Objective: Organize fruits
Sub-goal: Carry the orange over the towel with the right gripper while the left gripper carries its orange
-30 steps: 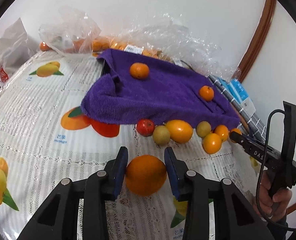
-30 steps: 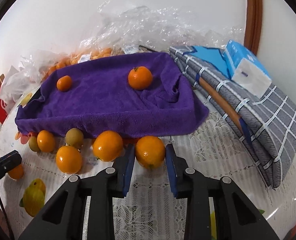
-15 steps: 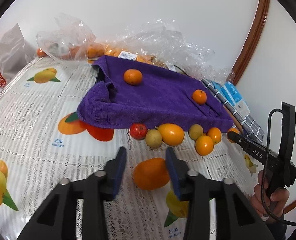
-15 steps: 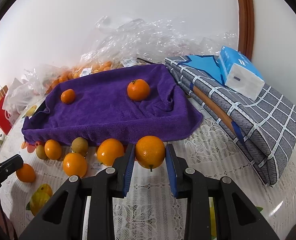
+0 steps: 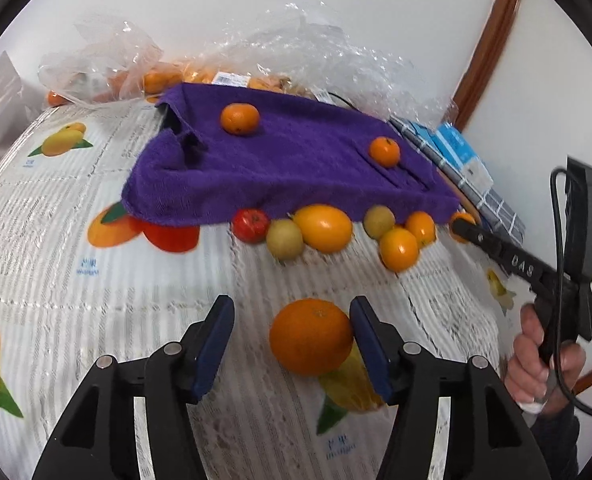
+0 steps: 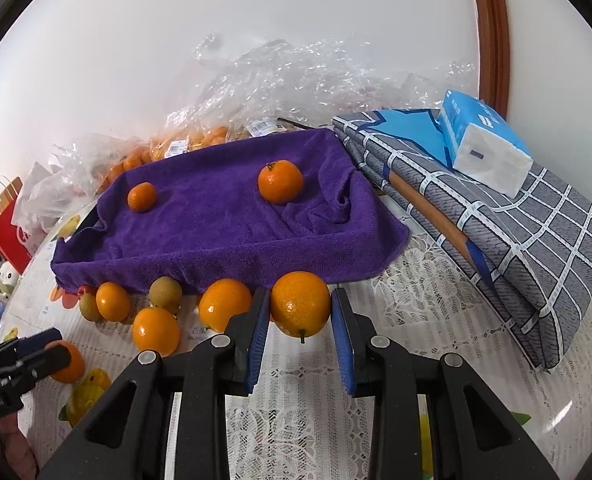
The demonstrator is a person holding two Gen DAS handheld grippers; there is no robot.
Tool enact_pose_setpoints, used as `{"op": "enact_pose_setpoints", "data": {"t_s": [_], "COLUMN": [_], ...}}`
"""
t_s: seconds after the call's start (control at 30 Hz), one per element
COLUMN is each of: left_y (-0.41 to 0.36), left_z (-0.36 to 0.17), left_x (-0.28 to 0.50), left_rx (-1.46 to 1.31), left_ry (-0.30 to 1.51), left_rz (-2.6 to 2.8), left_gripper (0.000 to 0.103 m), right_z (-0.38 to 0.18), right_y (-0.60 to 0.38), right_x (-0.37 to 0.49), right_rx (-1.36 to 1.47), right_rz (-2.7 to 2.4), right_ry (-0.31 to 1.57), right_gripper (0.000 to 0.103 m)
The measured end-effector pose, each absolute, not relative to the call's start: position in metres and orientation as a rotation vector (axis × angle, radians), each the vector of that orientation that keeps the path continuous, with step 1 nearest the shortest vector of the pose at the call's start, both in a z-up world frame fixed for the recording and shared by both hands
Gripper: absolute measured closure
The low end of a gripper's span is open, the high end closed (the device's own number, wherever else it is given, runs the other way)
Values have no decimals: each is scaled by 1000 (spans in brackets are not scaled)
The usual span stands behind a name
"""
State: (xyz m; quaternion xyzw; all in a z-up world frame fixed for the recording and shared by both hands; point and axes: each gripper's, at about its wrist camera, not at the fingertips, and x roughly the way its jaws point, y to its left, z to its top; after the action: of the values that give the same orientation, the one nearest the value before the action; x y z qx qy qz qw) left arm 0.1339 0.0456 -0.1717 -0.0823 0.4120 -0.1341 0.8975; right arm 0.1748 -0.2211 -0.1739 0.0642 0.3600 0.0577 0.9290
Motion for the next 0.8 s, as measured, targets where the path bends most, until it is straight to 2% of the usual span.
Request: {"op": "enact_pose_setpoints", "data": {"t_s": [0.13, 0.57, 0.8], "left_y": [34, 40, 43], "left_z": [-174, -163, -126], "left_x": [128, 115, 129], "left_rx": [-119, -194, -201], "left_ry": [875, 838, 749], "left_rz": [-287, -216, -204], "left_gripper": [65, 65, 65], "right_z": [-173, -166, -146], "right_y": [-222, -224, -217], "right_x": [173, 162, 161], "right_rx": [136, 146, 114], "right_rz": [118, 162, 188], "right_ry": [730, 677, 659], "right_gripper": [72, 72, 72]}}
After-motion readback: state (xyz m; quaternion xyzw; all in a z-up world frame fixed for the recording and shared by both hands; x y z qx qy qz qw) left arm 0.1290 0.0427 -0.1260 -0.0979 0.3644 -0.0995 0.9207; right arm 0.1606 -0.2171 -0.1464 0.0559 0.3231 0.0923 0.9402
